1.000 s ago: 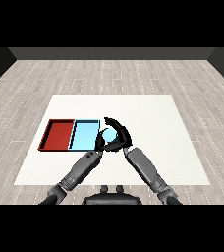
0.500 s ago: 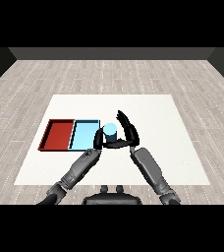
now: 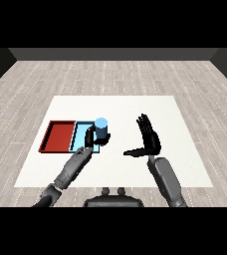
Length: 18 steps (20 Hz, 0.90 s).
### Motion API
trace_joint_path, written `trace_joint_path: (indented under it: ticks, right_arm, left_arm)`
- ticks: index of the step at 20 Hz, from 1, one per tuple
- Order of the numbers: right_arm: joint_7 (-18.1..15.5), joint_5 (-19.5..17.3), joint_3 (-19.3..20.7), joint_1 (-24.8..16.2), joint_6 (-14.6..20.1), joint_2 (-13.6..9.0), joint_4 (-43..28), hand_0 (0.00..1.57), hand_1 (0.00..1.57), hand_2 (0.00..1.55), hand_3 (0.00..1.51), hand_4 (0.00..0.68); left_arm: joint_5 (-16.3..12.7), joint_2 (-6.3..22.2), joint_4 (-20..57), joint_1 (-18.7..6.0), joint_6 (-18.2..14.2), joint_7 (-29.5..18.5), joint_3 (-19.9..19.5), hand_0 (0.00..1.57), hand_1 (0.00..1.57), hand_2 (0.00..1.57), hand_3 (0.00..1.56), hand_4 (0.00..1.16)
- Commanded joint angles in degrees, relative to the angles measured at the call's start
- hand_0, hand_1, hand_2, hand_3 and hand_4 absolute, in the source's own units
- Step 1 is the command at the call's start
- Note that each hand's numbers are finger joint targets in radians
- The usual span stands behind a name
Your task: Pick the blue can and put it in the blue box
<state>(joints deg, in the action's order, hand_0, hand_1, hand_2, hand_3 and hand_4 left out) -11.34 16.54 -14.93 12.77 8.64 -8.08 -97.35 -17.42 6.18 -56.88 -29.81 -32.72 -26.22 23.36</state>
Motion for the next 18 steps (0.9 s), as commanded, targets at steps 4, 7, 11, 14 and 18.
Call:
trace_joint_path:
  ticks: [4,7,11,14,18]
  right_arm:
    - [-0.12,3.11,7.18,-4.84,-1.14,-3.83,-6.11,0.0,0.0,0.0,0.0,0.0]
    - [-1.03,5.51,9.2,-6.37,-3.49,-4.24,-4.89,0.0,0.0,0.0,0.0,0.0]
    - [-0.57,4.37,7.84,-5.0,-2.14,-1.89,-3.98,0.0,0.0,0.0,0.0,0.0]
    - [-2.3,4.72,8.9,-4.45,-2.48,-0.95,0.02,0.0,0.0,0.0,0.0,0.0]
    - [-4.65,5.58,10.31,-1.62,-4.85,-0.42,6.67,0.0,0.0,0.0,0.0,0.0]
  left_arm:
    - [-0.24,8.82,7.56,-4.13,2.26,4.33,-7.96,1.53,1.53,1.55,1.48,1.13]
    - [1.41,9.81,15.4,-6.89,2.62,6.57,-8.66,1.56,1.56,1.54,1.47,1.1]
    - [2.71,9.89,26.16,-11.44,4.37,9.67,-9.81,1.57,1.57,1.56,1.48,1.08]
    - [4.84,9.54,36.45,-16.01,7.05,8.59,-9.58,1.57,1.57,1.57,1.48,1.05]
    - [6.53,6.84,44.41,-17.71,6.2,9.72,-9.56,1.57,1.57,1.56,1.46,1.03]
